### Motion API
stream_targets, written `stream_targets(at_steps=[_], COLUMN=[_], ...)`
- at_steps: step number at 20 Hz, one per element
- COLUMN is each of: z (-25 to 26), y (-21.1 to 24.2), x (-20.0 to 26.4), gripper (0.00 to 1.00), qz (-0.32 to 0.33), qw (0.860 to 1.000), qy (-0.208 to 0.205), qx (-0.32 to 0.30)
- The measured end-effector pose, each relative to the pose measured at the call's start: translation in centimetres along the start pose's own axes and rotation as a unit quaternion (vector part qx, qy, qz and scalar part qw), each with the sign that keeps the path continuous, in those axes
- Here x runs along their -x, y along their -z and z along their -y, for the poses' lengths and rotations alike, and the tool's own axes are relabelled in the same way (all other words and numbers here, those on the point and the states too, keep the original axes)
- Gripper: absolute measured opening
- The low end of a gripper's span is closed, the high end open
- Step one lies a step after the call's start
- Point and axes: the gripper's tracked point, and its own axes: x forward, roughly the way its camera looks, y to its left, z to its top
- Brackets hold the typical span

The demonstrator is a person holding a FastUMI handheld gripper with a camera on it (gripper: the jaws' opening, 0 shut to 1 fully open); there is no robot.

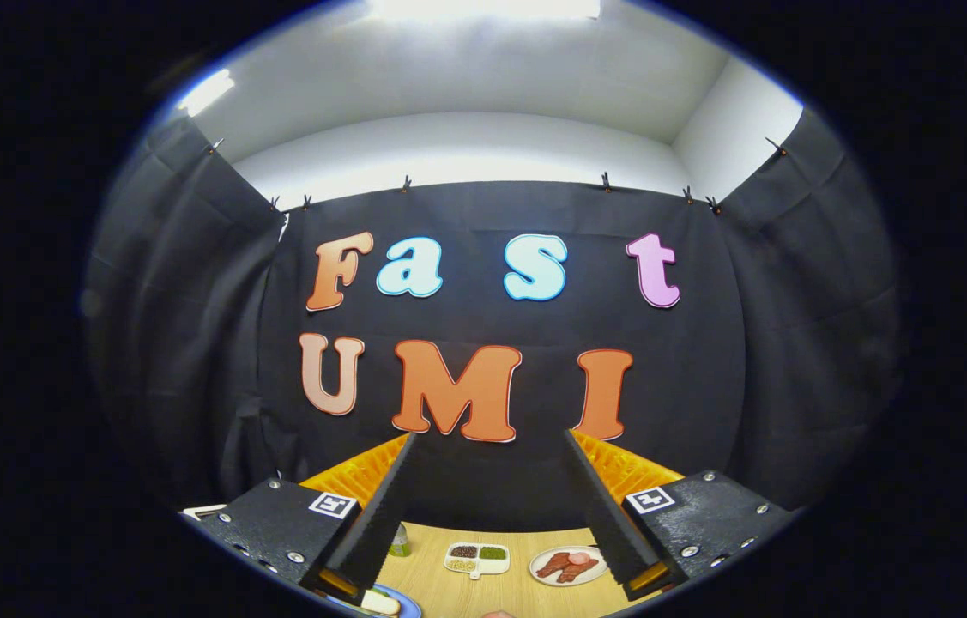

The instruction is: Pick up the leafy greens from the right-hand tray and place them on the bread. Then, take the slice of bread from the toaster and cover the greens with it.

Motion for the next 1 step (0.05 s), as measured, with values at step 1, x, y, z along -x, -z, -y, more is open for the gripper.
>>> stream_targets(at_steps=[1], z=[-0.3], y=[0.1], x=[-0.17], gripper=[0.98], qz=[-0.002], qw=[1.0], qy=[-0.003], qx=[-0.001])
